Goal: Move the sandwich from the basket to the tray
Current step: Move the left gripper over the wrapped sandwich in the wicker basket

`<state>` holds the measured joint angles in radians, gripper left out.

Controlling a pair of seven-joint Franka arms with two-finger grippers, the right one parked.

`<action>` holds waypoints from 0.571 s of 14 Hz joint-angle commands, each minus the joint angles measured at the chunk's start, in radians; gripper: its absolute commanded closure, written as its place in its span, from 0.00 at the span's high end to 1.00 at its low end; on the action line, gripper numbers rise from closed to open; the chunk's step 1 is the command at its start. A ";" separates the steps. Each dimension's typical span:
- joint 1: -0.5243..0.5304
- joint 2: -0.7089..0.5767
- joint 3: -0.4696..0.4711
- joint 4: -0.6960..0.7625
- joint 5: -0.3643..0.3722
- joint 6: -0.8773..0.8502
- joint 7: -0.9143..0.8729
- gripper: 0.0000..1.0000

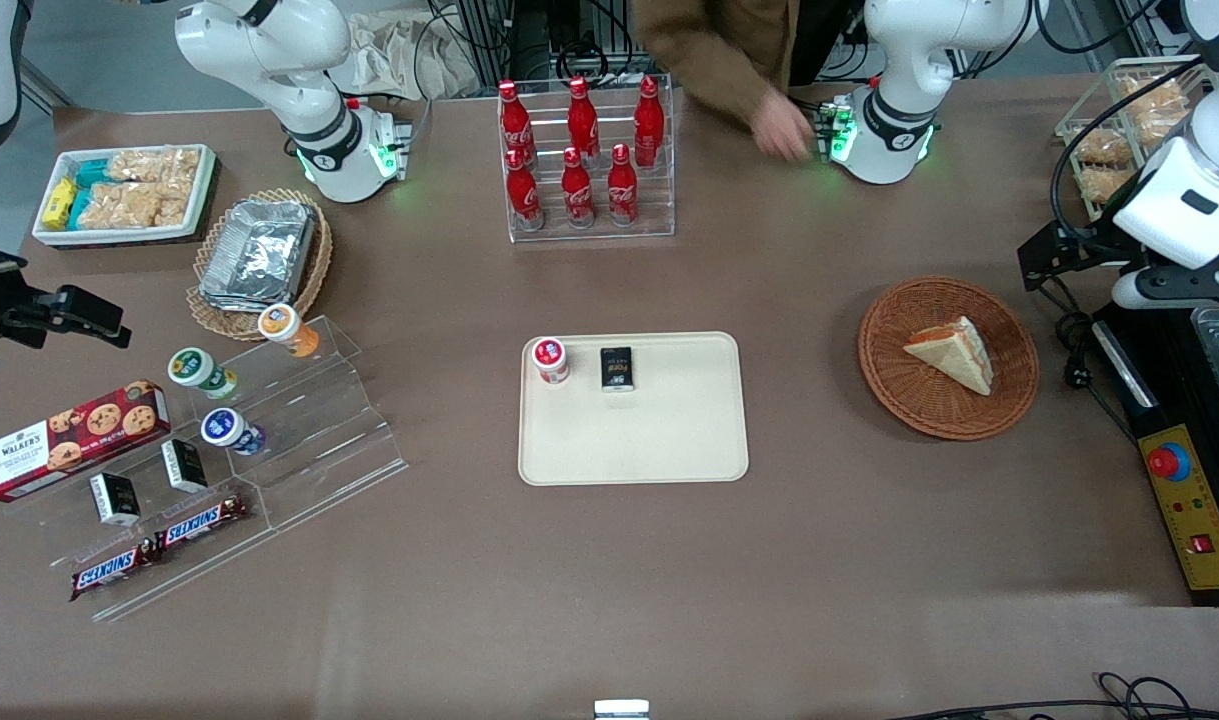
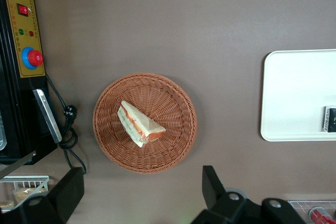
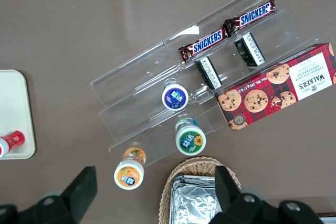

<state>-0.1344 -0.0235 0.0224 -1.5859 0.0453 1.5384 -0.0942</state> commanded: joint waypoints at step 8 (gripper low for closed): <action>0.015 -0.007 0.005 -0.098 0.007 0.011 -0.388 1.00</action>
<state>-0.1231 -0.0184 0.0272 -1.6156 0.0442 1.5334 -0.3546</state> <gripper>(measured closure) 0.000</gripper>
